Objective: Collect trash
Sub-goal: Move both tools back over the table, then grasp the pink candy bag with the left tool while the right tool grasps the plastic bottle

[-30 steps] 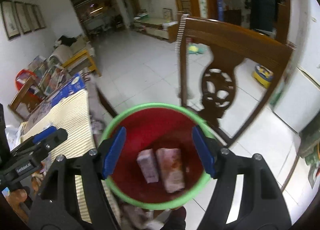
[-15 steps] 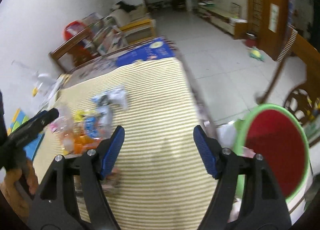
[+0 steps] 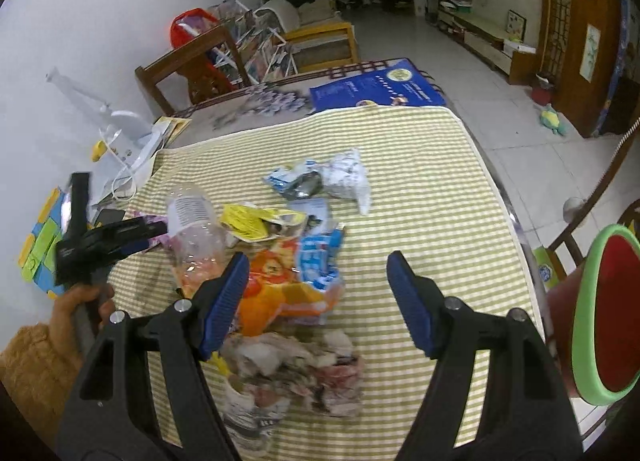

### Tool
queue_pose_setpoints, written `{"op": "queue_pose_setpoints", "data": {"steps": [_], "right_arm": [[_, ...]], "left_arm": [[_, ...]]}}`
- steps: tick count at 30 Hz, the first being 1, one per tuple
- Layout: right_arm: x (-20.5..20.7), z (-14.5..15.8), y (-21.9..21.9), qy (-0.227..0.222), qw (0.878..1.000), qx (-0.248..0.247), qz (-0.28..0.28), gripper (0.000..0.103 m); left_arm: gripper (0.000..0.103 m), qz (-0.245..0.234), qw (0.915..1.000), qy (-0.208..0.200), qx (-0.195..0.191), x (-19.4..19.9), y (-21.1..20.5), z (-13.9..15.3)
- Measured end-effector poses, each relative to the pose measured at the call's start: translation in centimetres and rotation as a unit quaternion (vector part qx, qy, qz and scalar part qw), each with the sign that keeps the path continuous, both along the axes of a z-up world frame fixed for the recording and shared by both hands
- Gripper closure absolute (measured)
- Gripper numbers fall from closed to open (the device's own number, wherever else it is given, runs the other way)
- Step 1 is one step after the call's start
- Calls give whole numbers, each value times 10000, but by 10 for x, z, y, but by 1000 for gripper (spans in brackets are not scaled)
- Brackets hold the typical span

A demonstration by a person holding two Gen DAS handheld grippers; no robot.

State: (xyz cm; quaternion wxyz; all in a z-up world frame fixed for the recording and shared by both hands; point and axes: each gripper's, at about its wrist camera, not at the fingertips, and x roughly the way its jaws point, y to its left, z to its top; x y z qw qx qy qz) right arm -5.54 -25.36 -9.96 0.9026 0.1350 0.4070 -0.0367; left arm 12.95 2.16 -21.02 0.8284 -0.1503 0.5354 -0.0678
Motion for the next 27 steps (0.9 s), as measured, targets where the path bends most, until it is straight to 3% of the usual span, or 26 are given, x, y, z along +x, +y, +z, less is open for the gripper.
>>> {"op": "queue_pose_setpoints", "data": {"steps": [1,3,5,9,16,19,23,25,26,27], "right_arm": [[3,2,5,-3,10000,-57,49,34],[8,5,9,7,9999,-79,115,34],[17,5,14,42,9997,-40,228,34],[43,2,35,142,9980,68,615,34],[97,-24,83,636,9848,487,1539,41],[110,-38,97,865,9792,567,1745,47],[124,-47,104,1020,9774,439,1799,47],[128,-50,102,1105,9773,411,1760,47],[130,-53,101,1154,9774,412,1723,47],[133,-56,101,1185,9774,412,1704,47]], "left_arm": [[59,-26,10000,36,-34,4,-2,-4],[79,-94,9998,144,-98,10,-8,-15],[88,-113,9994,173,-287,15,-7,-21],[92,-153,9992,94,-358,7,-1,-19],[92,-434,9991,-23,-18,-18,25,-14],[91,-437,9990,45,-92,-18,37,-17],[85,-317,9993,78,-189,-17,46,-20],[74,-290,9994,75,-176,-15,48,-21],[62,-245,9995,78,-167,-14,49,-22],[59,-200,9996,82,-174,-13,49,-23]]}}
